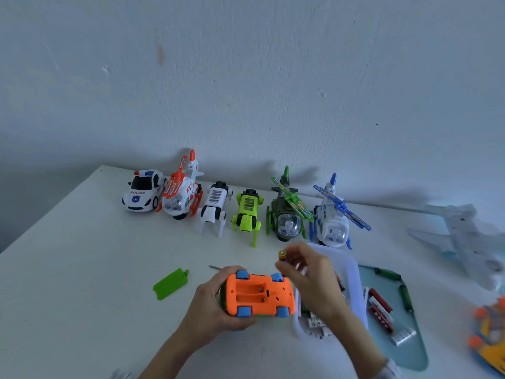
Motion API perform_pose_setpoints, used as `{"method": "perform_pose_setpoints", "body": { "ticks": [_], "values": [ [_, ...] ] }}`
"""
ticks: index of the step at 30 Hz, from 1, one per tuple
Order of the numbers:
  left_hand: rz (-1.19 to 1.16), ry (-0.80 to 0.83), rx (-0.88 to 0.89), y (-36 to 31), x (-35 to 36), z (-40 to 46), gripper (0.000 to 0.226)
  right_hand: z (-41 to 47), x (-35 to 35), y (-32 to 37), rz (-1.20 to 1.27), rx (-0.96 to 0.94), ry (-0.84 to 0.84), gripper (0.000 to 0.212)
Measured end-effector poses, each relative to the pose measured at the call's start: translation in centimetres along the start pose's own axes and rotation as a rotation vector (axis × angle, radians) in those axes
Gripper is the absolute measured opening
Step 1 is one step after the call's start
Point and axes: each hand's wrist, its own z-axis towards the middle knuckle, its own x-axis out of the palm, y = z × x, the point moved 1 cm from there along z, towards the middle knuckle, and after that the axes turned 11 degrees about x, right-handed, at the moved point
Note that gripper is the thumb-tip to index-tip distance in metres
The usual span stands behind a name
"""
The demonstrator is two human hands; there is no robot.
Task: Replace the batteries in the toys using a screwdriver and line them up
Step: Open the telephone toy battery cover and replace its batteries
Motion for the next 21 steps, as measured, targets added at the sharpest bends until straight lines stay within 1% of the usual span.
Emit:
{"method": "perform_pose_setpoints", "body": {
  "ticks": [2,5,7,9,11,13,15,17,19,20,21],
  "values": [
    [-0.026,-0.003,0.009,-0.1,0.1,0.0,0.072,0.7,-1.4,-1.2,-0.108,0.065,-0.054,0.015],
    [-0.051,-0.011,0.022,-0.3,0.3,-0.1,0.07,1.4,-2.6,-3.2,-0.303,0.226,-0.096,0.015],
    [-0.066,-0.014,0.02,-0.4,0.4,-0.2,0.069,1.5,-2.9,-4.0,-0.427,0.282,-0.068,0.012],
    [-0.081,-0.015,0.014,-0.3,0.5,-0.3,0.07,1.6,-2.9,-4.5,-0.534,0.292,-0.016,0.01],
    [-0.089,-0.005,0.012,-0.4,0.5,-0.2,0.075,1.8,-3.3,-4.3,-0.543,0.309,0.043,0.01],
    [-0.1,0.007,0.01,-0.5,0.4,-0.2,0.076,2.1,-4.3,-3.7,-0.495,0.306,0.046,0.013],
    [-0.105,0.023,0.002,-0.5,0.3,-0.2,0.076,2.5,-6.2,-3.1,-0.453,0.297,-0.008,0.012],
    [-0.11,0.033,-0.009,-0.5,0.2,-0.3,0.071,2.8,-8.3,-3.1,-0.456,0.31,-0.101,0.01],
    [-0.105,0.036,-0.005,-0.7,0.2,-0.3,0.068,2.9,-10.3,-4.1,-0.474,0.365,-0.197,0.014],
    [-0.1,0.037,0.001,-1.0,0.1,-0.1,0.069,3.0,-11.1,-4.7,-0.481,0.407,-0.214,0.015],
    [-0.097,0.039,0.003,-1.0,0.1,-0.1,0.07,2.9,-11.6,-5.4,-0.495,0.459,-0.194,0.016]
  ]
}}
